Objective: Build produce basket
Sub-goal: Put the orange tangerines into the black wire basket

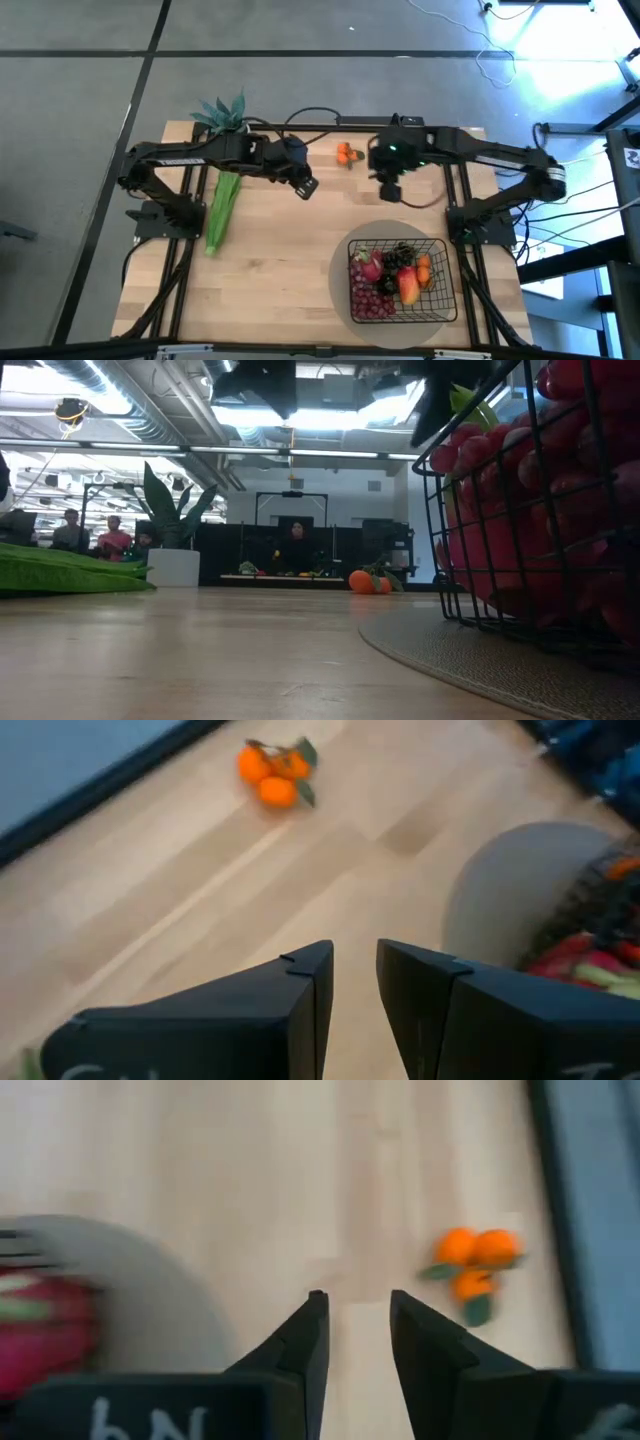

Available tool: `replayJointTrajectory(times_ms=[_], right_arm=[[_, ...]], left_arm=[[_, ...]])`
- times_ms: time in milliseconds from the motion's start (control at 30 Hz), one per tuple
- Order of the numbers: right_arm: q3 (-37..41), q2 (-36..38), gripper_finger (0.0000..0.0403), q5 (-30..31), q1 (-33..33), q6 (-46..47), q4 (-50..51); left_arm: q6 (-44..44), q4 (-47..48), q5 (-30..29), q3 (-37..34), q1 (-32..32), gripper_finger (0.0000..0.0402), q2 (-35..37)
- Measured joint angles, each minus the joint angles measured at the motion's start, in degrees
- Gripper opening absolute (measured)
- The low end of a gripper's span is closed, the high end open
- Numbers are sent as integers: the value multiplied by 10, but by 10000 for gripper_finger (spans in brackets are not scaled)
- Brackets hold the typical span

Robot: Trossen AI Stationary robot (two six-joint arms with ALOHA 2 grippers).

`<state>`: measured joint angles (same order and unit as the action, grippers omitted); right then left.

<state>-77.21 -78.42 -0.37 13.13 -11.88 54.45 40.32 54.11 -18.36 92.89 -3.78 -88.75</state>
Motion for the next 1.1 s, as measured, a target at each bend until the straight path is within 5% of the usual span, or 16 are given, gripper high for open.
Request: replayJointTrajectory(times_ms=[567, 700, 1100], right_arm=[[0, -241, 95, 62, 124, -50, -158], [0, -267, 95, 153, 134, -70, -194], [0, -287, 95, 158, 160, -65, -205]], left_arm=[[-79, 121, -26, 0, -49, 69, 20], [-99, 140, -26, 0, -67, 69, 20], [-144, 147, -17, 0, -102, 69, 19]])
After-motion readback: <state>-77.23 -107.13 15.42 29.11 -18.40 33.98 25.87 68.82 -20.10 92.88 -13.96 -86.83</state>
